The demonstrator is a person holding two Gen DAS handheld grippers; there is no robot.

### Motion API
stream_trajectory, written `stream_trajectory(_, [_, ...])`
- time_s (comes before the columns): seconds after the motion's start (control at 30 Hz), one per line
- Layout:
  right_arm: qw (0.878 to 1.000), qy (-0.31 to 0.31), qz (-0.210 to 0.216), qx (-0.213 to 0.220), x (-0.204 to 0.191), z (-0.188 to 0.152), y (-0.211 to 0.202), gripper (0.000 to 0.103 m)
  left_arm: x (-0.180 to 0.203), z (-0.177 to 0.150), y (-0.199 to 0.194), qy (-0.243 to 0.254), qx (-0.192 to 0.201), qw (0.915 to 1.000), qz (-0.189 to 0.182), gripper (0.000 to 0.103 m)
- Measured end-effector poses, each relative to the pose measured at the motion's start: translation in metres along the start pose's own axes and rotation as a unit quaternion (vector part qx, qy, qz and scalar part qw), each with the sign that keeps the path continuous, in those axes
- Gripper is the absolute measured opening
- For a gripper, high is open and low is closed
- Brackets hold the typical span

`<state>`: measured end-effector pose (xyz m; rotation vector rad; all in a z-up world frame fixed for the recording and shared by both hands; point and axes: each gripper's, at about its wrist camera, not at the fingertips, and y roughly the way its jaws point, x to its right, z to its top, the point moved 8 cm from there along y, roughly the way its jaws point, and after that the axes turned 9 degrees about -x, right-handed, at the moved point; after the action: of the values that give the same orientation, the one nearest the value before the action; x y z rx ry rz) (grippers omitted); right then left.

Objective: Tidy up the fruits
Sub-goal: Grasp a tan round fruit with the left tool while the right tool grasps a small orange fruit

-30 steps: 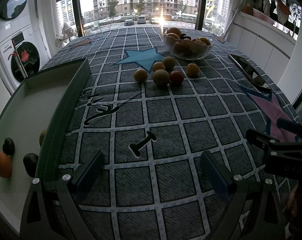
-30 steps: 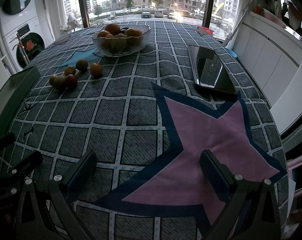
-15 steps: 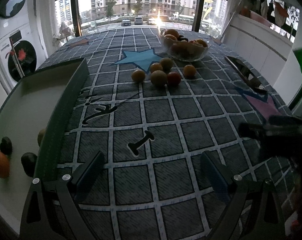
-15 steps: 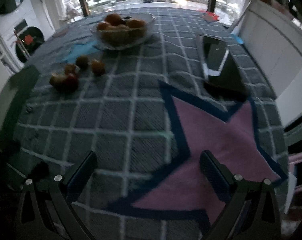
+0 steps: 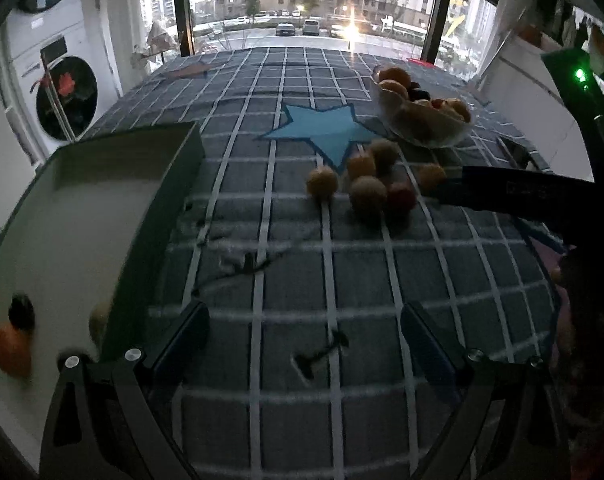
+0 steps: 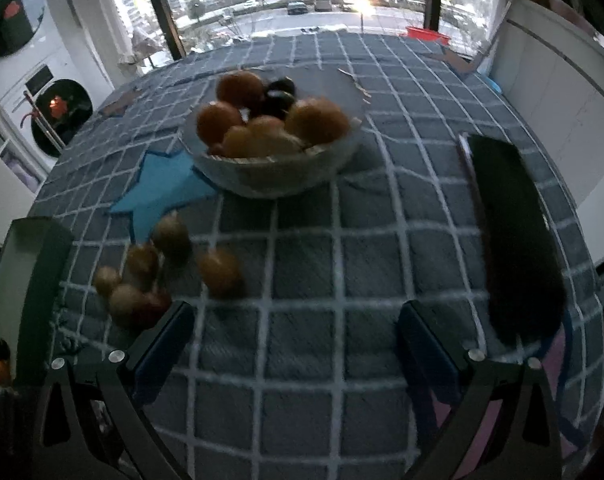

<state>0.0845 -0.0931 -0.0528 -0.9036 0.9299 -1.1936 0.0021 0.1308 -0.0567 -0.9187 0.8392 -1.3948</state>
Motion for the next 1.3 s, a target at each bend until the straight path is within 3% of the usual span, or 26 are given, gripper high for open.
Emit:
stream_trajectory(0.07, [1.000, -0.017, 0.007, 0.003, -0.010, 0.007, 0.004, 0.089, -0.001, 0.007, 0.003, -0.003, -0.003, 1.0000, -0.002, 0.097])
stream_trajectory(0.1, [1.000, -0.024, 0.005, 0.004, -0.014, 0.010, 0.006, 0.088, -0.001, 0.011, 0.004, -0.006, -0.005, 0.9999, -0.006, 0.097])
stream_trajectory(0.2, [0.998, -0.054, -0.010, 0.016, -0.024, 0.013, 0.008, 0.069, 0.000, 0.019, 0.006, -0.016, -0.009, 0.9997, -0.015, 0.097])
stream_trajectory(0.27, [0.997, -0.070, 0.005, 0.025, -0.030, 0.014, 0.005, 0.041, 0.002, 0.025, 0.008, -0.019, -0.012, 0.9996, -0.017, 0.085])
stream_trajectory(0.33, [0.997, -0.075, 0.024, 0.025, -0.031, 0.013, 0.003, 0.024, 0.006, 0.032, 0.015, -0.020, -0.023, 0.9994, -0.016, 0.084])
stream_trajectory(0.43, [0.996, -0.067, 0.041, 0.029, -0.025, 0.008, -0.004, 0.024, 0.012, 0.037, 0.020, -0.024, -0.030, 0.9990, -0.023, 0.073])
stream_trajectory(0.53, [0.996, -0.053, 0.063, 0.031, -0.015, 0.001, -0.012, 0.024, 0.017, 0.045, 0.024, -0.024, -0.024, 0.9993, -0.016, 0.073])
stream_trajectory(0.7, [0.995, -0.034, 0.083, 0.035, 0.004, -0.008, -0.026, 0.024, 0.023, 0.057, 0.029, -0.023, -0.017, 0.9995, -0.008, 0.060])
stream_trajectory(0.73, [0.995, -0.030, 0.086, 0.035, 0.007, -0.011, -0.029, 0.024, 0.025, 0.058, 0.030, -0.021, -0.015, 0.9997, -0.004, 0.049])
stream_trajectory(0.83, [0.995, -0.021, 0.093, 0.037, 0.014, -0.018, -0.035, 0.024, 0.028, 0.062, 0.030, -0.014, -0.009, 0.9999, 0.004, 0.028])
stream_trajectory(1.13, [0.993, -0.019, 0.112, 0.026, 0.016, -0.049, -0.048, 0.024, 0.015, 0.047, -0.003, -0.027, 0.019, 0.9984, -0.045, 0.027])
stream_trajectory(1.3, [0.993, -0.024, 0.118, 0.017, 0.009, -0.066, -0.052, 0.024, -0.002, 0.032, -0.037, -0.022, 0.041, 0.9979, -0.046, 0.027])
